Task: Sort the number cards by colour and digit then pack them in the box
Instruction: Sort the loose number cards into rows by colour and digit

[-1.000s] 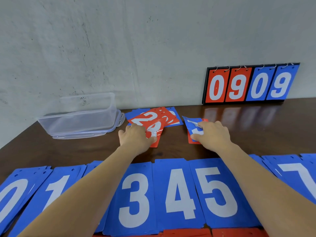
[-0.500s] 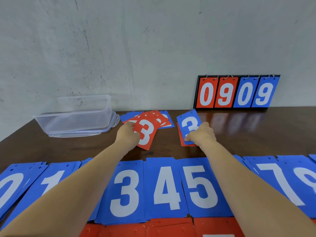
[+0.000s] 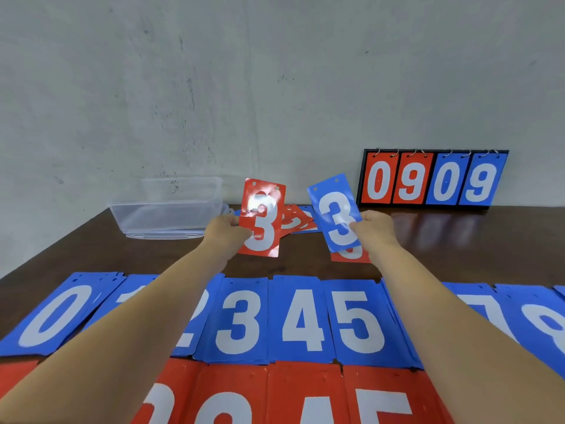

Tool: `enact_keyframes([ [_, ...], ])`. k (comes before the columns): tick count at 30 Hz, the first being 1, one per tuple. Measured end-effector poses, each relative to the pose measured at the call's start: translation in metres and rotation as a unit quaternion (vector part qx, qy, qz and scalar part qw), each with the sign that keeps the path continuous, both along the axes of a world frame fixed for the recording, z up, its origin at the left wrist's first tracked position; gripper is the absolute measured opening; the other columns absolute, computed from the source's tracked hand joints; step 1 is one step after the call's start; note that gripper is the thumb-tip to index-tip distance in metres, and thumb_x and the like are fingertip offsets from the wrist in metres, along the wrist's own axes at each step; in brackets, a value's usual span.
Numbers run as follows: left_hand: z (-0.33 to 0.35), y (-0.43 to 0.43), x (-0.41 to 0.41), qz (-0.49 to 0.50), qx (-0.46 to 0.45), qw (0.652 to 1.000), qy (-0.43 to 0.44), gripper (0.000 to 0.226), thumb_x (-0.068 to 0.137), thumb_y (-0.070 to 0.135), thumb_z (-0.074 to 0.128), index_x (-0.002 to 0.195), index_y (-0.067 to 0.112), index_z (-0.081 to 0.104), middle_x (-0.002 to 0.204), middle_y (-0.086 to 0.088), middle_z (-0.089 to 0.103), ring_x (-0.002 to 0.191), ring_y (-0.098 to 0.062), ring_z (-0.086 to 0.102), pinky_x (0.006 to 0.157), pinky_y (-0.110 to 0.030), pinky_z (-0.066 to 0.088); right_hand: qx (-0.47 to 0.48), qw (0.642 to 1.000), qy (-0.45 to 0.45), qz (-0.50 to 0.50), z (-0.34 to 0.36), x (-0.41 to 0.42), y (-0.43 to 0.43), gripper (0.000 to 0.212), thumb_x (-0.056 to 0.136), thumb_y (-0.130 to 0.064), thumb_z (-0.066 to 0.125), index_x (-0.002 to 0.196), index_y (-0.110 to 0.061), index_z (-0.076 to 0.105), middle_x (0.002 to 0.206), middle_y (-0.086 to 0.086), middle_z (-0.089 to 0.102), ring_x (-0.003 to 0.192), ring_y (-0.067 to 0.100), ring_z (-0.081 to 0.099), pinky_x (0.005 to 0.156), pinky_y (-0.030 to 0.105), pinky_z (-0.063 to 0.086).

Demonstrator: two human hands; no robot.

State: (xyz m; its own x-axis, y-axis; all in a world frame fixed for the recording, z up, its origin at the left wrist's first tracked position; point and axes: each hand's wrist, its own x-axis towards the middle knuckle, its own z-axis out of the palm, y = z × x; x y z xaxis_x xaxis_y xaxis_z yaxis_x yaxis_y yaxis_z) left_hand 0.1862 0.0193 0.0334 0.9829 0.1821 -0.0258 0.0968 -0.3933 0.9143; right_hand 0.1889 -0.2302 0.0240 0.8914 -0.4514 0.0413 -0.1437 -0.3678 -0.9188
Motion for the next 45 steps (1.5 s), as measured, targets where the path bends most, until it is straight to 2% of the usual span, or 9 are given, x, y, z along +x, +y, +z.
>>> enact_keyframes([
  [7, 0.01, 0.032, -0.037, 0.019, -0.003, 1.0, -0.012, 0.023, 0.093, 0.015, 0.061, 0.116, 0.01, 0.06, 0.116, -0.01, 0.066, 0.105, -0.029, 0.064, 0.091, -0.041, 0.054, 0.006, 0.999, -0.03, 0.031, 0.014, -0.018, 0.022, 0.008, 0.089, -0.014, 0.066, 0.09, -0.008, 0.061, 0.098, 0.01, 0.064, 0.087, 0.024, 0.061, 0.057, 0.025, 0.047],
  [13, 0.013, 0.067, -0.066, 0.036, -0.024, 0.999, -0.016, 0.009, 0.091, 0.009, 0.062, 0.1, 0.011, 0.064, 0.109, -0.012, 0.069, 0.095, -0.027, 0.067, 0.087, -0.04, 0.056, 0.016, 0.999, -0.031, 0.034, 0.024, -0.039, 0.046, 0.023, 0.089, -0.011, 0.065, 0.105, 0.006, 0.062, 0.112, 0.022, 0.064, 0.103, 0.035, 0.062, 0.091, 0.049, 0.052],
  [20, 0.02, 0.112, -0.104, 0.037, -0.042, 0.998, -0.024, 0.02, 0.09, 0.008, 0.064, 0.11, 0.005, 0.064, 0.105, -0.009, 0.068, 0.096, -0.025, 0.066, 0.086, -0.037, 0.055, 0.027, 0.998, -0.042, 0.04, 0.03, -0.065, 0.073, 0.031, 0.089, -0.004, 0.061, 0.114, 0.014, 0.057, 0.122, 0.031, 0.056, 0.117, 0.045, 0.051, 0.097, 0.058, 0.044],
  [24, 0.021, 0.138, -0.125, 0.033, -0.044, 0.998, -0.019, 0.015, 0.088, 0.007, 0.065, 0.103, 0.005, 0.066, 0.105, -0.012, 0.07, 0.096, -0.027, 0.067, 0.086, -0.04, 0.056, 0.041, 0.997, -0.045, 0.04, 0.029, -0.086, 0.093, 0.03, 0.088, -0.002, 0.06, 0.111, 0.016, 0.058, 0.12, 0.031, 0.058, 0.109, 0.046, 0.058, 0.083, 0.045, 0.051],
  [30, 0.016, 0.171, -0.16, 0.019, -0.062, 0.998, -0.008, 0.007, 0.09, 0.005, 0.064, 0.096, 0.008, 0.065, 0.103, -0.01, 0.07, 0.085, -0.02, 0.068, 0.064, -0.026, 0.054, 0.066, 0.996, -0.038, 0.041, 0.023, -0.121, 0.118, 0.019, 0.088, -0.002, 0.062, 0.105, 0.008, 0.064, 0.111, 0.024, 0.066, 0.091, 0.034, 0.063, 0.079, 0.039, 0.051],
  [34, 0.011, 0.184, -0.177, 0.013, -0.058, 0.998, 0.006, 0.01, 0.09, 0.013, 0.066, 0.099, 0.008, 0.066, 0.098, -0.007, 0.072, 0.085, -0.02, 0.07, 0.067, -0.029, 0.055, 0.052, 0.997, -0.036, 0.045, 0.015, -0.145, 0.13, 0.002, 0.085, -0.002, 0.064, 0.086, -0.002, 0.062, 0.077, 0.015, 0.051, 0.057, 0.019, 0.039, 0.047, 0.022, 0.033],
  [37, 0.005, 0.184, -0.189, 0.002, -0.07, 0.997, 0.015, 0.01, 0.09, 0.017, 0.067, 0.098, 0.01, 0.065, 0.096, -0.005, 0.073, 0.084, -0.018, 0.071, 0.064, -0.029, 0.058, 0.021, 0.998, -0.008, 0.056, 0.008, -0.152, 0.137, 0.02, 0.085, -0.006, 0.067, 0.073, -0.006, 0.051, 0.068, 0.011, 0.045, 0.052, 0.017, 0.035, 0.045, 0.023, 0.028],
  [40, -0.002, 0.182, -0.199, -0.009, -0.084, 0.996, 0.021, 0.014, 0.09, 0.018, 0.067, 0.099, 0.008, 0.068, 0.099, -0.007, 0.073, 0.09, -0.023, 0.071, 0.08, -0.037, 0.059, -0.006, 0.997, 0.035, 0.066, 0.005, -0.156, 0.147, 0.026, 0.086, -0.013, 0.069, 0.072, -0.008, 0.048, 0.074, 0.012, 0.05, 0.052, 0.017, 0.038, 0.046, 0.025, 0.031],
  [45, -0.001, 0.165, -0.22, -0.036, -0.035, 0.998, 0.032, 0.014, 0.089, 0.022, 0.067, 0.08, 0.012, 0.064, 0.079, -0.002, 0.068, 0.052, -0.006, 0.055, 0.052, -0.019, 0.045, -0.023, 0.992, 0.071, 0.101, -0.005, -0.155, 0.16, 0.03, 0.084, -0.012, 0.072, 0.067, -0.008, 0.048, 0.063, 0.005, 0.049, 0.049, 0.016, 0.044, 0.046, 0.024, 0.037],
])
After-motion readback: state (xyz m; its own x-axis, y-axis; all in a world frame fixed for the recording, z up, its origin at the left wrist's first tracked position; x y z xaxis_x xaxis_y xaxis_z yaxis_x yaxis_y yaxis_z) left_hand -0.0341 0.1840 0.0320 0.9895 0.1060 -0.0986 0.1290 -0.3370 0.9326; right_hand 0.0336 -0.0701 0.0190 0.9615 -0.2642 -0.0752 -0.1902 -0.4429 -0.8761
